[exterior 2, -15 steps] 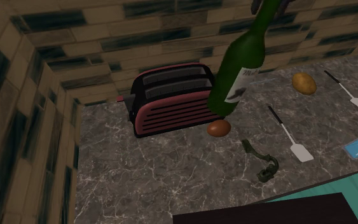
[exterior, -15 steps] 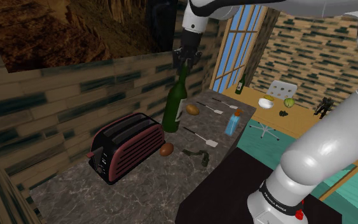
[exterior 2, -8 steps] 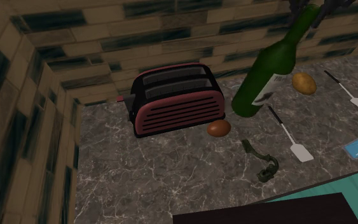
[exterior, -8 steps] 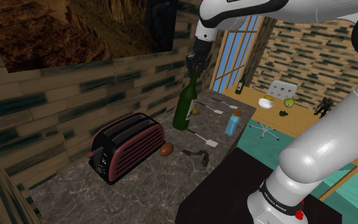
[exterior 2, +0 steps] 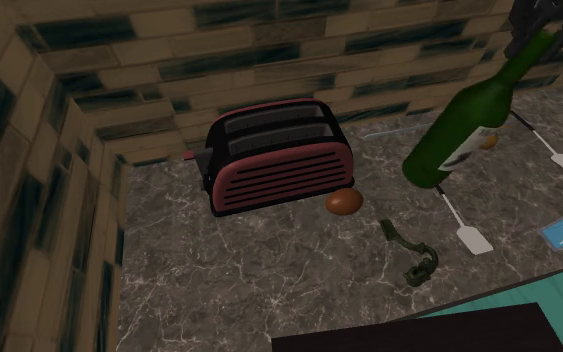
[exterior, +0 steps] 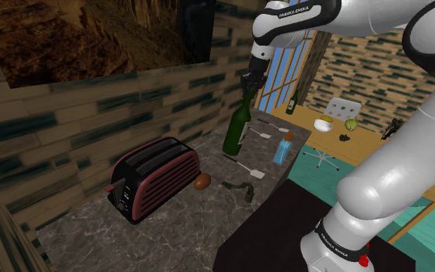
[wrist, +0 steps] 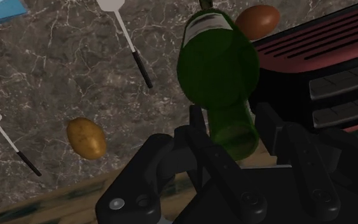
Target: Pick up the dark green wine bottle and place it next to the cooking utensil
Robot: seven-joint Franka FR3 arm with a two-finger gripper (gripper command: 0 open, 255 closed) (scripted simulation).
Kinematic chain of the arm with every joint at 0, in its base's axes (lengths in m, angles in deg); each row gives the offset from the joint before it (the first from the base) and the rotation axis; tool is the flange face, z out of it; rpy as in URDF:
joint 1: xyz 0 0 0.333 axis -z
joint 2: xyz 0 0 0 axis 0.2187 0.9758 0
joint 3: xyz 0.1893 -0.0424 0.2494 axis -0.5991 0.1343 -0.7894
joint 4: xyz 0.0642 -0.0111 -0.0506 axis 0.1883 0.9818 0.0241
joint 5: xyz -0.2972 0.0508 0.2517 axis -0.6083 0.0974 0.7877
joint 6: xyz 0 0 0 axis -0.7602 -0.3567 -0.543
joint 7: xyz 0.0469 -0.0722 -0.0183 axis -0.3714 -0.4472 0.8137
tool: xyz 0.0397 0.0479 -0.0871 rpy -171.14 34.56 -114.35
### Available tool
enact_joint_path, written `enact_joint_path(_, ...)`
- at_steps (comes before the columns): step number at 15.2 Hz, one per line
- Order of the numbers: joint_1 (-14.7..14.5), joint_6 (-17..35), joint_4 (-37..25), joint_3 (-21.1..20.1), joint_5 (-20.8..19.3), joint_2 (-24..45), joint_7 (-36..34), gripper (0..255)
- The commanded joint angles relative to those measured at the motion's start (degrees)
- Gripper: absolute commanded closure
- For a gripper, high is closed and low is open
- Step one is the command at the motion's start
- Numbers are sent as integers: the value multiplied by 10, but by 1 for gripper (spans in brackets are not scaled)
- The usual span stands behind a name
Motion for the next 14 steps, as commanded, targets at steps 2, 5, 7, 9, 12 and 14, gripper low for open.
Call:
enact_joint_path(2, 16, 12, -16, 18, 0, 30, 36, 255)
enact_joint_path(5, 33, 23, -34, 36, 1, 60, 72, 255)
enact_joint_path(7, 45, 28, -50, 47, 4, 82, 96, 255)
enact_joint_path(9, 57, 33, -69, 57, 7, 106, 119, 255)
enact_joint_path(12, 76, 37, -102, 70, 13, 146, 153, 255)
enact_joint_path(14, 89, 37, -128, 78, 18, 174, 175, 255)
